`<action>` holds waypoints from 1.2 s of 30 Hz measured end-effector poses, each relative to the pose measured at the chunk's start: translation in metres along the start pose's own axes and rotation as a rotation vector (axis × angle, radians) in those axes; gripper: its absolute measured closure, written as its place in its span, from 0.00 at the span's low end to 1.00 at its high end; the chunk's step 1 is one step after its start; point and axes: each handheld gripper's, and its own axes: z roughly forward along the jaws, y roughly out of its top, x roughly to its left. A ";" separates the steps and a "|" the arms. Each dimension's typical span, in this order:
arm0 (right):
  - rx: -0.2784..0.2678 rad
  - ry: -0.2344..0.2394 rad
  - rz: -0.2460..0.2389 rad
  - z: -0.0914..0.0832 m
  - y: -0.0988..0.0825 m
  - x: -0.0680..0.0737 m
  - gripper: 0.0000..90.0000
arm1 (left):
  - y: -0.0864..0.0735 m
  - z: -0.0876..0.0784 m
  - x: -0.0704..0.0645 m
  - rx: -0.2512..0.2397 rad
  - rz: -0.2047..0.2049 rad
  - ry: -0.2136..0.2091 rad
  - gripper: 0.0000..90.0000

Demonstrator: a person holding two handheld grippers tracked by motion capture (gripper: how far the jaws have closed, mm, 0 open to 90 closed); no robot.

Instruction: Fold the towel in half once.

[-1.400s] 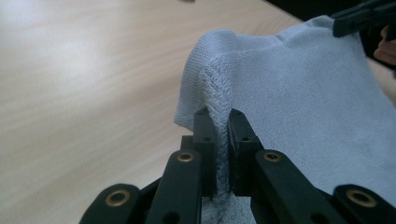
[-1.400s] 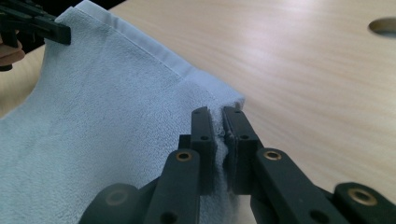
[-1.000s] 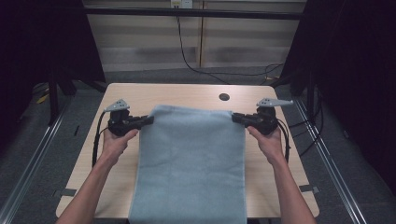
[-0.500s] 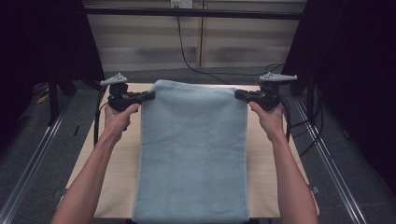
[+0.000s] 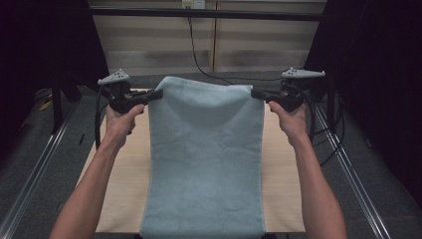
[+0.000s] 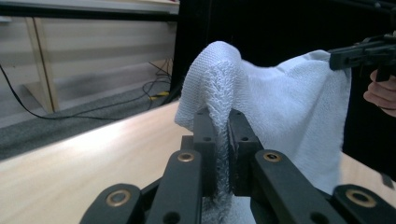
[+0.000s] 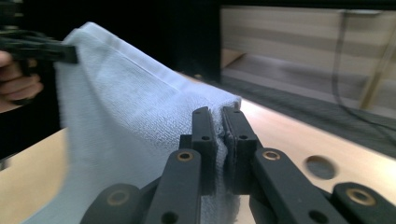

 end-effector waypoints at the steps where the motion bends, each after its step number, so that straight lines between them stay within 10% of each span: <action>1: 0.001 0.022 0.000 -0.003 -0.004 0.004 0.94 | -0.005 -0.004 -0.003 0.007 0.009 -0.007 0.94; 11: 0.053 0.096 -0.050 -0.046 -0.056 0.055 0.94 | -0.047 -0.047 -0.038 0.017 0.044 -0.065 0.94; 19: 0.065 0.138 0.004 -0.070 -0.107 0.083 0.94 | -0.096 -0.070 -0.065 0.063 0.010 -0.095 0.94; 29: 0.284 0.097 0.030 -0.062 -0.197 0.107 0.94 | -0.186 -0.072 -0.079 0.299 -0.046 -0.127 0.94; 36: 0.395 0.101 0.056 -0.052 -0.225 0.113 0.94 | -0.208 -0.064 -0.083 0.427 -0.050 -0.113 0.94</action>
